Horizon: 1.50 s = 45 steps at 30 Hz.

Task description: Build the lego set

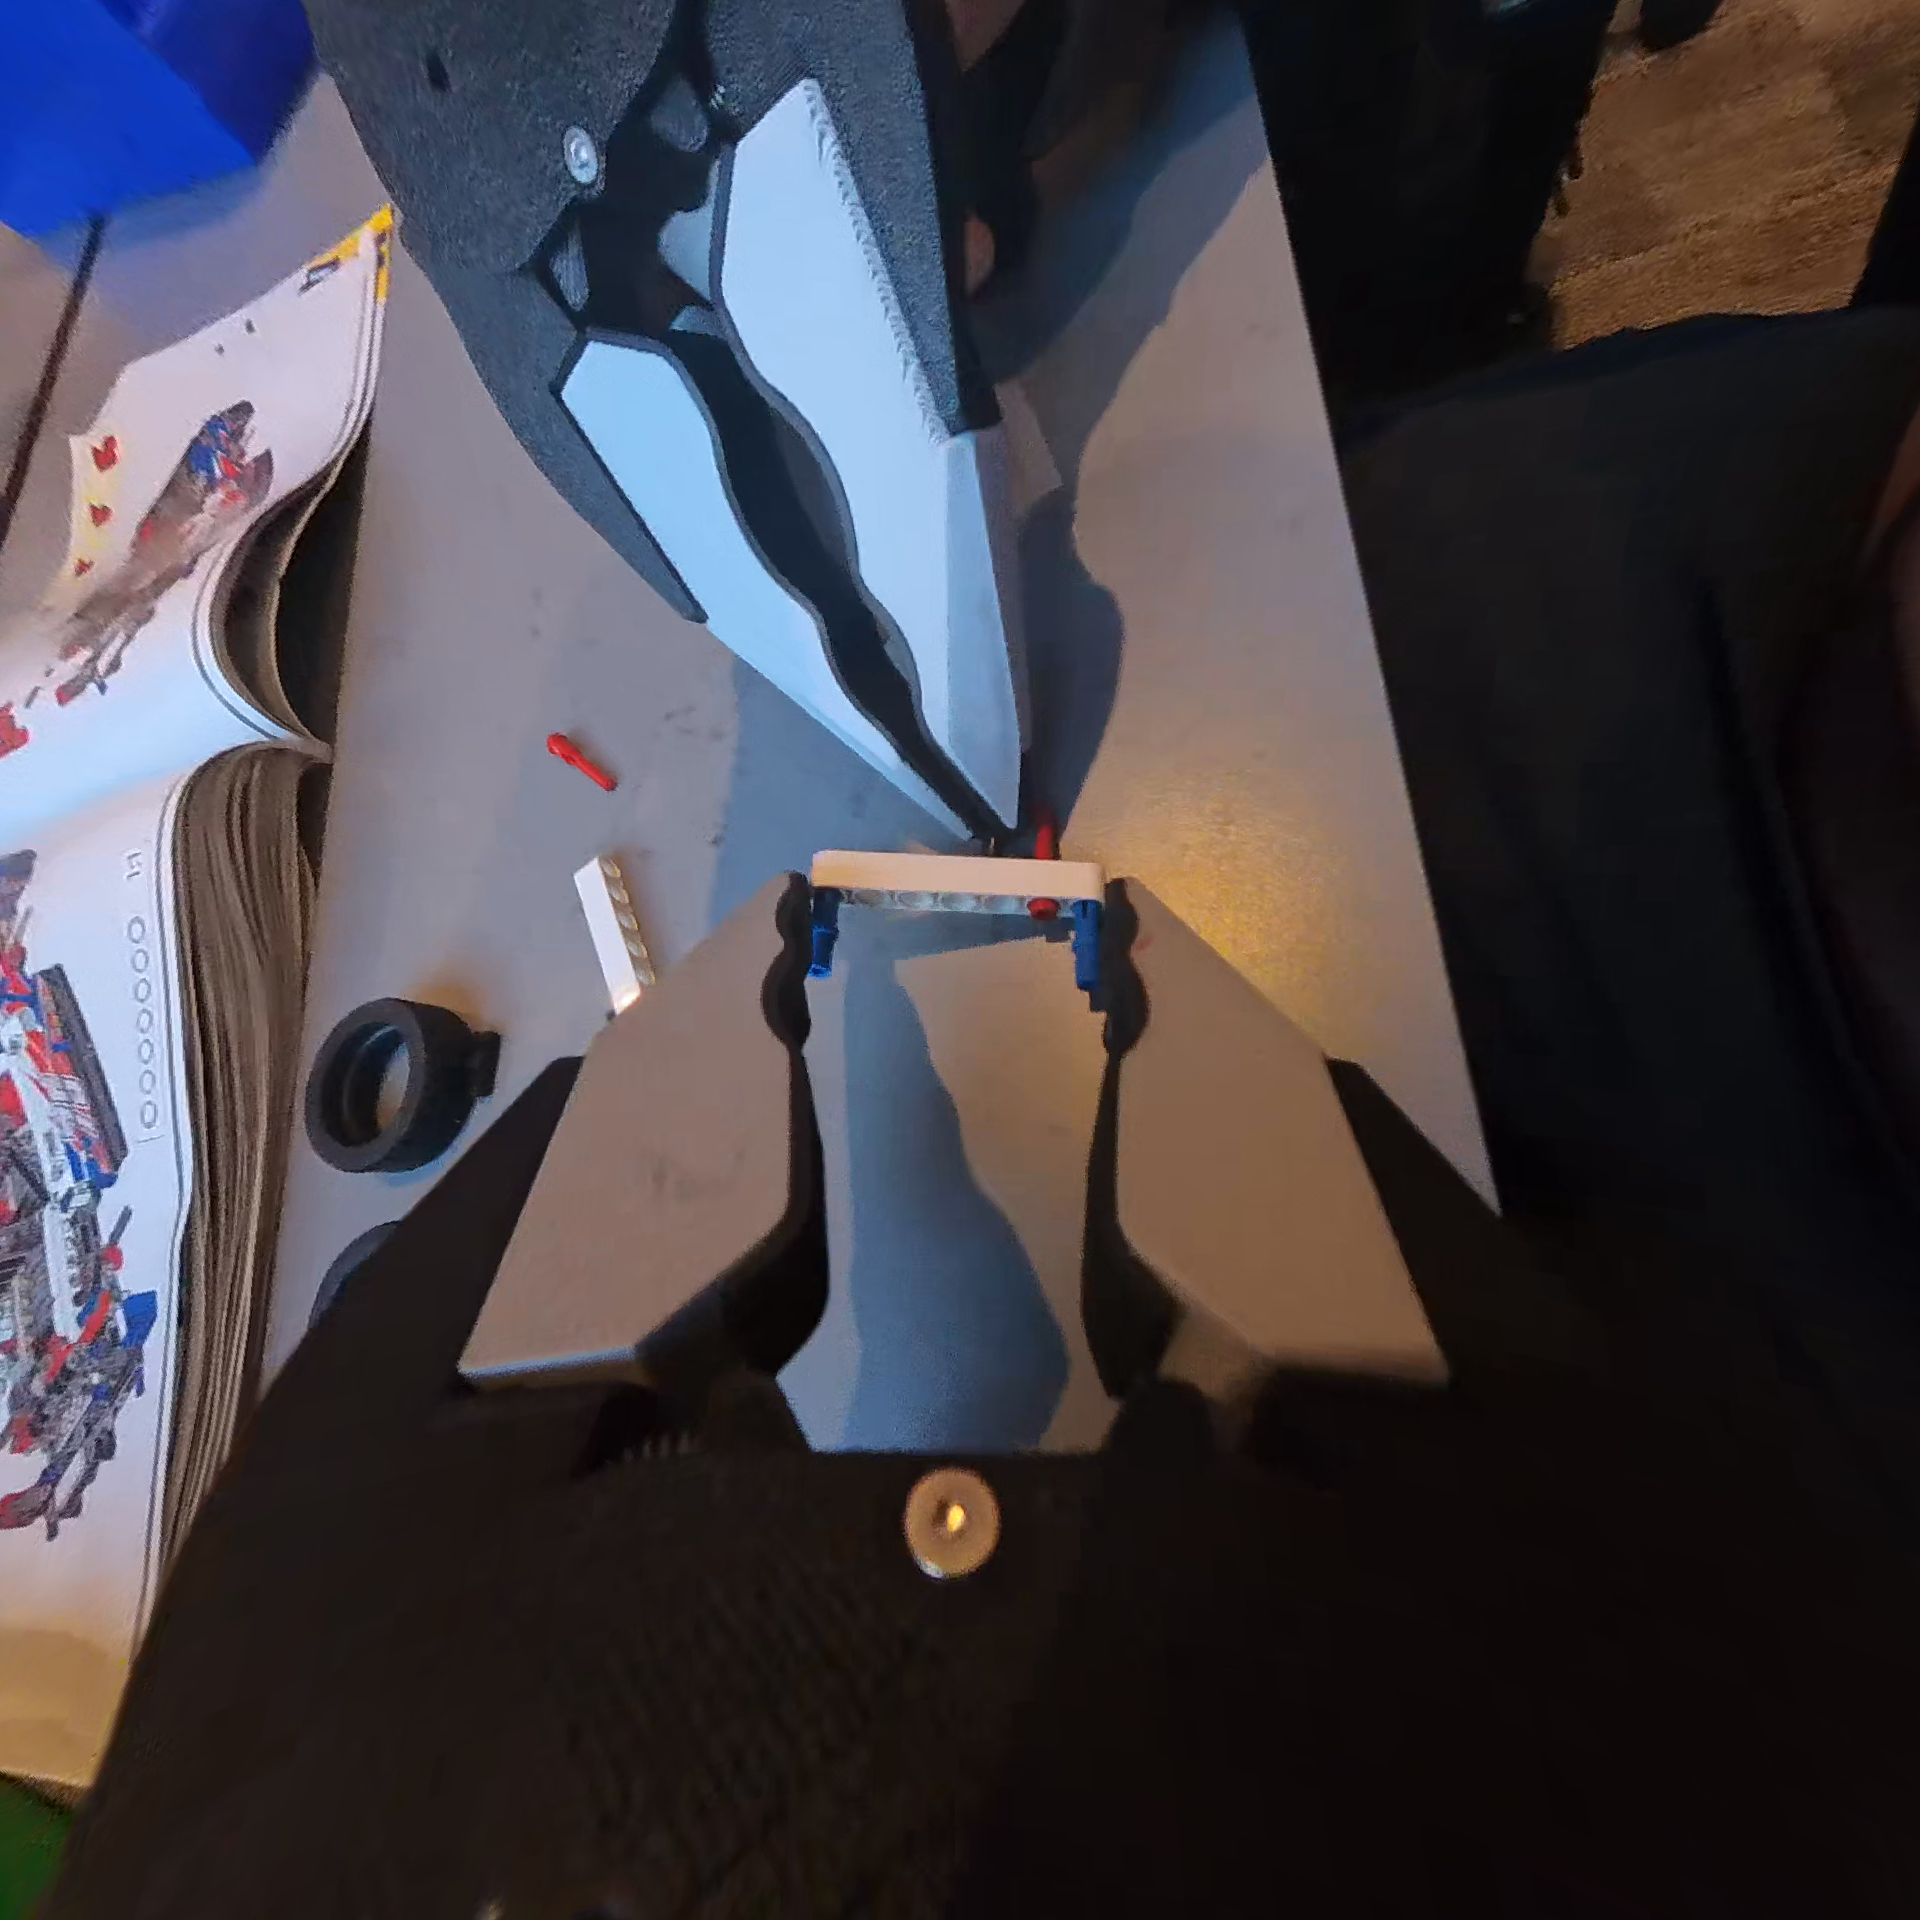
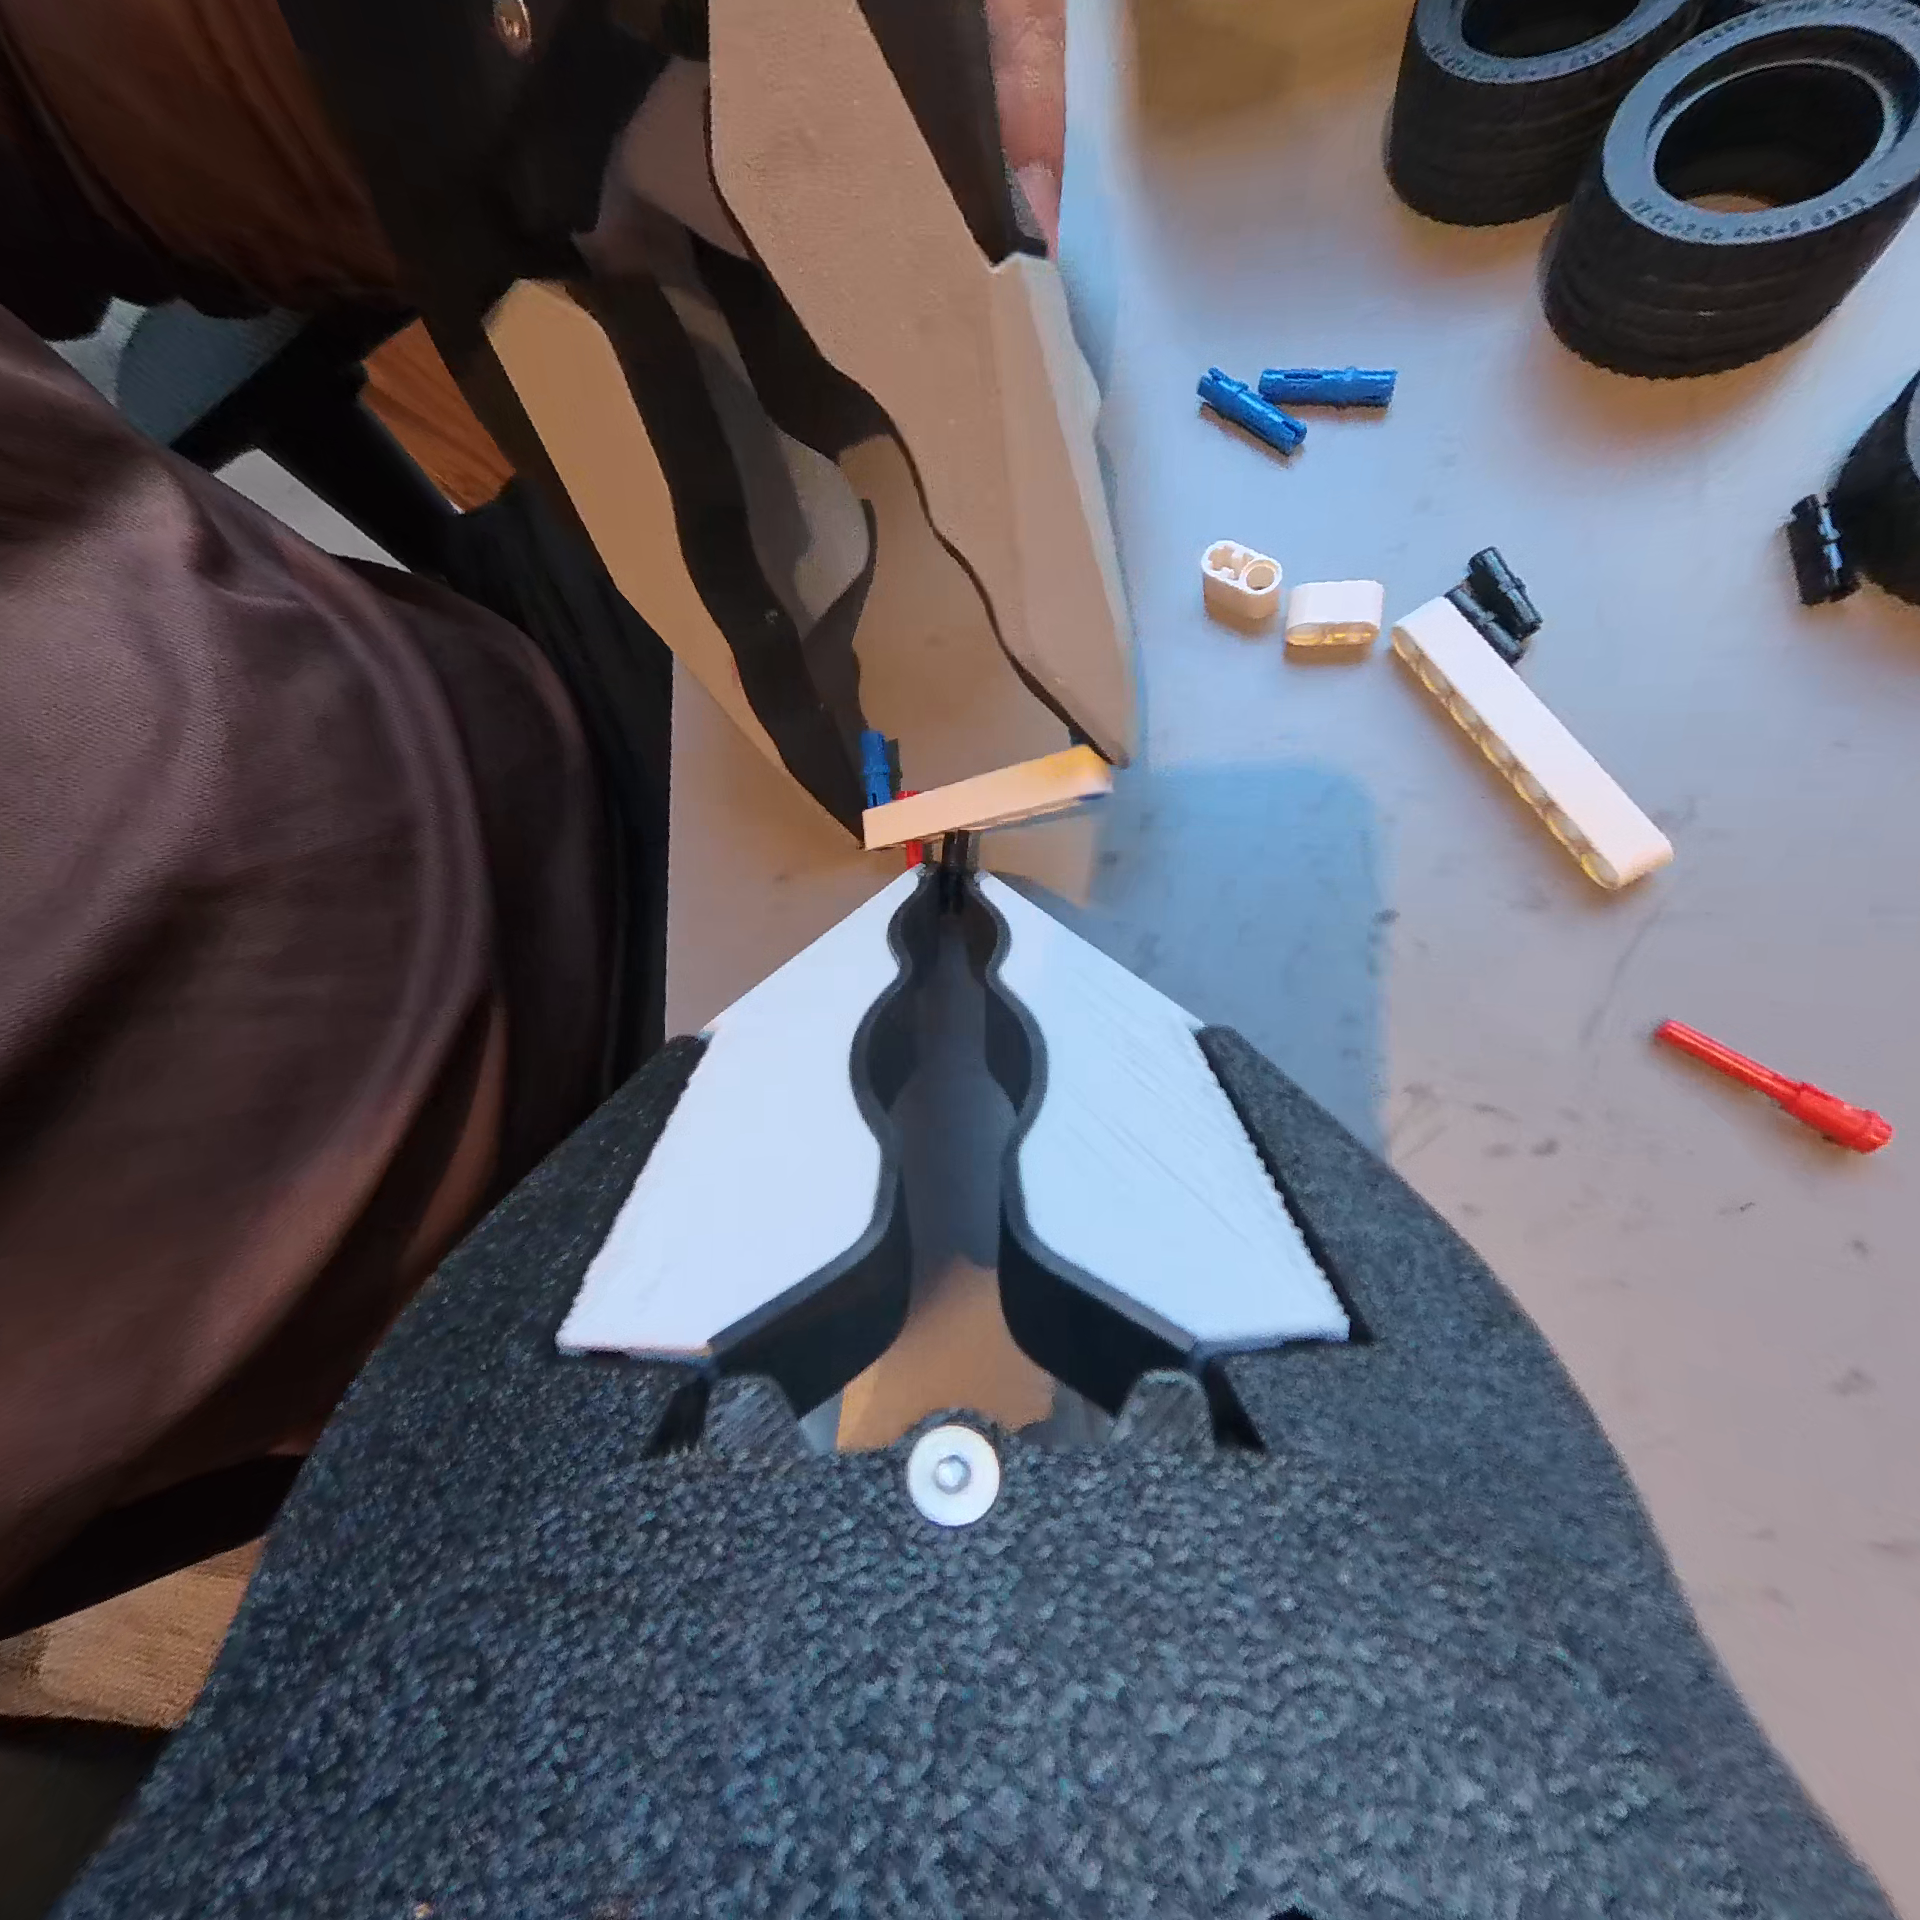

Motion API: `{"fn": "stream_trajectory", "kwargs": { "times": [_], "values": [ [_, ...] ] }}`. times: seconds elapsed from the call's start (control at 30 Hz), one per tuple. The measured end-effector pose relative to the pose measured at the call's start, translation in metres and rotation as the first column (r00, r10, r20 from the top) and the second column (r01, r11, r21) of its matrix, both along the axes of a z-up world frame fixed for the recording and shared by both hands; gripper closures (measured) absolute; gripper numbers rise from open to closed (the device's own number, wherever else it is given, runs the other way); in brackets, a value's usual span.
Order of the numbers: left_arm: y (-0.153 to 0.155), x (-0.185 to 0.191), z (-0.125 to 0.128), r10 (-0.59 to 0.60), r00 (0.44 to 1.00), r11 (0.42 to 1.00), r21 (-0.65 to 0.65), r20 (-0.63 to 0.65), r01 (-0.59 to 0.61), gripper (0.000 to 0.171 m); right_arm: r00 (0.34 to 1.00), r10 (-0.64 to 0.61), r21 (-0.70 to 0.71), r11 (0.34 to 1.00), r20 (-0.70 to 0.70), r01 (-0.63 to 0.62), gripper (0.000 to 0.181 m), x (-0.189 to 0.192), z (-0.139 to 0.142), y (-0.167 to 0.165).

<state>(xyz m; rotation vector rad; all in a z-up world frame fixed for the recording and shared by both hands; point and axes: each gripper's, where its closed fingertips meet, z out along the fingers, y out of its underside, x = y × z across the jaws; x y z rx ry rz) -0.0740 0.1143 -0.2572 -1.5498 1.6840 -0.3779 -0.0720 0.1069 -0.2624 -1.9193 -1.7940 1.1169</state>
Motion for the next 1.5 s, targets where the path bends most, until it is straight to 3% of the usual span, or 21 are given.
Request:
{"fn": "stream_trajectory", "kwargs": {
  "times": [0.27, 0.57, 0.97, 1.5],
  "values": [
    [-0.003, 0.001, 0.003, -0.078, 0.996, 0.992, 0.1, 0.042, 0.073, 0.118, 1.0, 0.017, -0.019, 1.0, -0.017, -0.018, 0.177, 0.0, 0.001, -0.004],
    [-0.003, 0.0, 0.004, -0.102, 0.994, 0.987, 0.125, 0.044, 0.096, 0.119, 0.999, 0.004, 0.012, 1.0, -0.043, -0.004, 0.178, -0.001, 0.001, -0.001],
    [-0.007, -0.003, 0.002, -0.143, 0.989, 0.988, 0.064, 0.041, 0.14, 0.118, 0.998, 0.051, 0.135, 0.99, -0.038, -0.045, 0.177, -0.005, -0.002, -0.006],
    [-0.011, -0.005, 0.004, -0.208, 0.977, 0.969, 0.144, 0.047, 0.199, 0.118, 0.998, 0.041, 0.066, 0.997, -0.044, -0.038, 0.177, -0.007, -0.001, -0.01]
  ]
}}
